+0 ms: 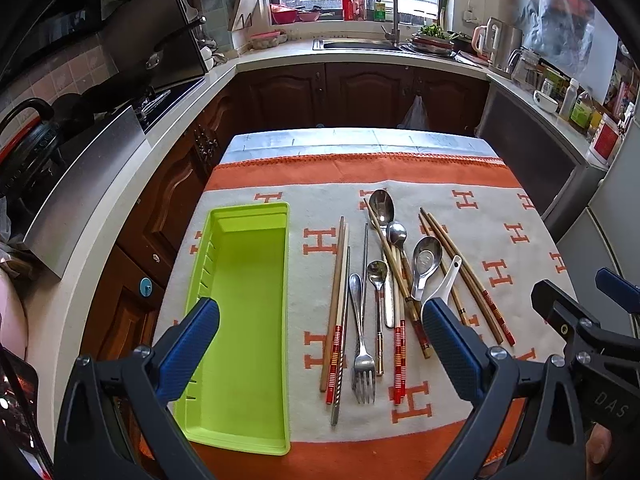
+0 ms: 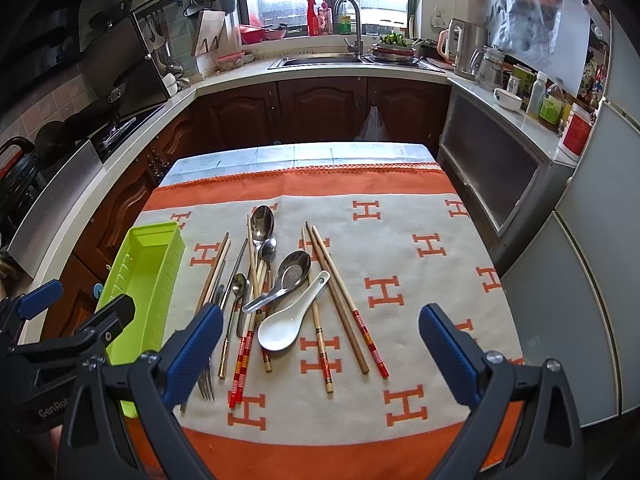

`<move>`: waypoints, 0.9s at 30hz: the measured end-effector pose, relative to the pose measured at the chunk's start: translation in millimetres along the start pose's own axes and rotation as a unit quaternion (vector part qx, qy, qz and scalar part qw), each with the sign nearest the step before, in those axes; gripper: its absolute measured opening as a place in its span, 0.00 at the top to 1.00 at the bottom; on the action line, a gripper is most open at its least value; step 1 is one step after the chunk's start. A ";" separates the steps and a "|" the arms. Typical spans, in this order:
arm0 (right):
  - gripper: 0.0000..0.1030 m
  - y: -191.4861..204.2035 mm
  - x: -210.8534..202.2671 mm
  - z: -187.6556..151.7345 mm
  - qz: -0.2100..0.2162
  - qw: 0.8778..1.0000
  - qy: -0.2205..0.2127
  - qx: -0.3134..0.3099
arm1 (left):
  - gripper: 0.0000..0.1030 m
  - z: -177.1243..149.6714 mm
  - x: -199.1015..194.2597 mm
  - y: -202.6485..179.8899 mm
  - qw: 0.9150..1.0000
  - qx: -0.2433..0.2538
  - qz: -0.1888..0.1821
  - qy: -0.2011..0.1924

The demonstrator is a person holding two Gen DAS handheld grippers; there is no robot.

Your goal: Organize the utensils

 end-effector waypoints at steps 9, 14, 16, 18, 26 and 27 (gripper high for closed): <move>0.05 0.3 3.2 -1.3 0.002 1.000 0.002 0.000 | 0.03 -1.1 0.4 0.5 1.000 -0.002 -0.002 0.002; 0.05 0.3 4.0 -2.0 0.002 1.000 0.002 0.000 | 0.03 -1.2 0.9 0.9 1.000 -0.001 0.000 0.000; 0.05 0.5 3.8 -1.8 0.002 1.000 0.002 0.001 | 0.03 -2.4 1.2 0.7 1.000 0.000 0.002 0.000; 0.05 0.7 4.6 -2.0 0.002 1.000 0.003 0.001 | 0.03 -2.8 1.8 0.2 1.000 0.001 0.004 -0.001; 0.08 3.4 7.5 -5.6 0.006 1.000 0.009 -0.001 | 0.03 0.0 -2.5 -0.5 1.000 0.013 0.015 -0.011; 0.08 3.1 7.7 -5.3 0.006 1.000 0.010 0.000 | 0.03 0.0 -3.0 -0.6 1.000 0.013 0.015 -0.015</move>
Point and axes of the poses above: each gripper's, at about its wrist camera, not at the fingertips, and x roughly the way its jaws point, y to its left, z to its top, the point moved 2 cm from there along x, roughly the way its jaws point, and after that the axes turned 12 degrees about x, right-handed, at the moved point
